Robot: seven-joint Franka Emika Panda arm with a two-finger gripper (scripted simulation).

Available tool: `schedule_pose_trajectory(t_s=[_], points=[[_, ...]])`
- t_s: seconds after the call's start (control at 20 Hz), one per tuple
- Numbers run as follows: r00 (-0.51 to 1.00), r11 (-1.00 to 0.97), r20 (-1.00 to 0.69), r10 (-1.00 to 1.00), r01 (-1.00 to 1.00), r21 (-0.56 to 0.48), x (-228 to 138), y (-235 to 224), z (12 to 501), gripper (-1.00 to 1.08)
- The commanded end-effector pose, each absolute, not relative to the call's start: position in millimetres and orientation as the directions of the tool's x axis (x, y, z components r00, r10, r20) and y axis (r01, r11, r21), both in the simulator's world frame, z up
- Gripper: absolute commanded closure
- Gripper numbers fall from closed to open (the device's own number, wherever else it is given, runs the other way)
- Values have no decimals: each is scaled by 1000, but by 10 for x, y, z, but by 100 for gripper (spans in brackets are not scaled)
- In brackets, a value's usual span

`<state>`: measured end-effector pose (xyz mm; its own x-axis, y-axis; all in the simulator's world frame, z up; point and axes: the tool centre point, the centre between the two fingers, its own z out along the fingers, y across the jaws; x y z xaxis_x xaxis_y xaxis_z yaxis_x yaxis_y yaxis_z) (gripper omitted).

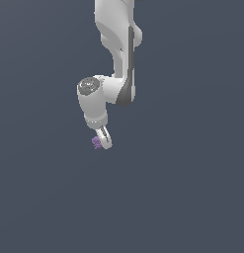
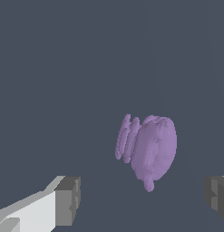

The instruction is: Pick up the object and move it to a goal position.

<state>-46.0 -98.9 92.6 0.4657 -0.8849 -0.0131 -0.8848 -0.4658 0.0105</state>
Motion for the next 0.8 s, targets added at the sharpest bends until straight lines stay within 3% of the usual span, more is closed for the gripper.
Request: schedule_pose_trajectory(t_s=[0.0,0.4,0.75], points=[[399,-399,-9,-917,-917,8,-485,-1045,897,-92],[262,-262,-2,-965,-965,2,-537,-1160,840,-92],[236,-236,0,-972,-972,0,-548,-1183,830,-92]])
